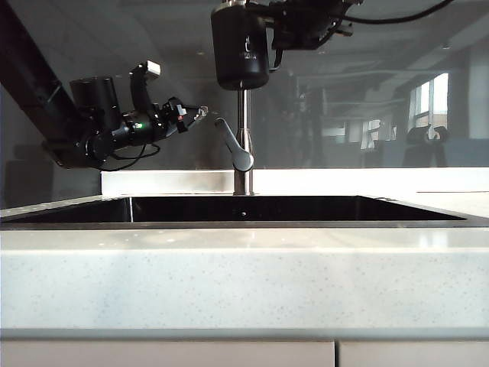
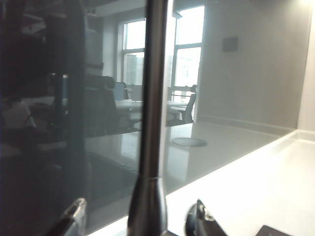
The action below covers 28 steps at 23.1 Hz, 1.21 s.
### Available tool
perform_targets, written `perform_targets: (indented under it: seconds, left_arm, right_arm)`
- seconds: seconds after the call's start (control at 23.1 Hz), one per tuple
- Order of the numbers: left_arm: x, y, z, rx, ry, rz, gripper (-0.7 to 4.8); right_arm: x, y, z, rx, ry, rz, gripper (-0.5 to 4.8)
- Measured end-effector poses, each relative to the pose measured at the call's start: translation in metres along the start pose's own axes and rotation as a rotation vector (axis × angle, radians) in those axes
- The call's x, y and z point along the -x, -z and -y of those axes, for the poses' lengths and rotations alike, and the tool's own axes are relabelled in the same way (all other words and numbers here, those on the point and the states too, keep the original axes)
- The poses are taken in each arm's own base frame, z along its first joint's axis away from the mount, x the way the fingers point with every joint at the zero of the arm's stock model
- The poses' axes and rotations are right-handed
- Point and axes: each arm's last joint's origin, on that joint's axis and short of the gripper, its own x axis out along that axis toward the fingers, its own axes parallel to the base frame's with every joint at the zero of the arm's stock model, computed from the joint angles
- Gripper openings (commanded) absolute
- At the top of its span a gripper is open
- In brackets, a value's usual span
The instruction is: Pick up the mug next to the sink, go to the faucet to get some water, pour the water into the sink, and finally put the mug back to its place.
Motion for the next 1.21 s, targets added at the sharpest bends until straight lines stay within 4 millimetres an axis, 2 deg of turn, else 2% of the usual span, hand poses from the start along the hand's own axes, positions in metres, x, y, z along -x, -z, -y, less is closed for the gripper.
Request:
perform_targets:
  seconds: [0.04,0.09,0.3,0.43,0.61,0.69,0.91,1.21]
  left_arm:
    - [0.002,-0.001,-0.003,0.029,-0.005,0.001,1.25]
    - [0.004,-0.002,-0.005,0.045,0.000,-0.001,-0.05]
    - [0.015,-0.008,-0.015,0.149,0.044,-0.023,-0.06]
    - [0.018,-0.020,-0.018,0.159,0.040,-0.006,-0.06]
    - [0.017,-0.028,-0.017,0.140,0.051,0.022,-0.06]
    - [0.017,-0.031,-0.015,0.155,0.066,0.049,-0.06]
    - [0.018,-0.032,-0.015,0.186,0.071,0.055,-0.05]
    - [0.017,-0.030,-0.015,0.200,0.064,0.043,-0.05]
  right_arm:
    - [0.003,-0.005,0.000,-0.001,-0.001,0.013,-0.01]
    - [0.004,-0.007,0.000,-0.002,-0.001,0.017,-0.01]
    - [0.011,-0.011,0.005,0.045,0.060,-0.027,-0.01]
    - [0.019,-0.015,0.007,0.195,0.088,-0.071,-0.01]
    - [0.031,-0.026,0.010,0.509,0.151,-0.115,-0.01]
    - [0.035,-0.031,0.011,0.764,0.202,-0.149,-0.01]
    - [0.038,-0.034,0.013,1.259,0.232,-0.238,-0.01]
    - [0.045,-0.042,-0.001,1.579,0.189,-0.235,-0.01]
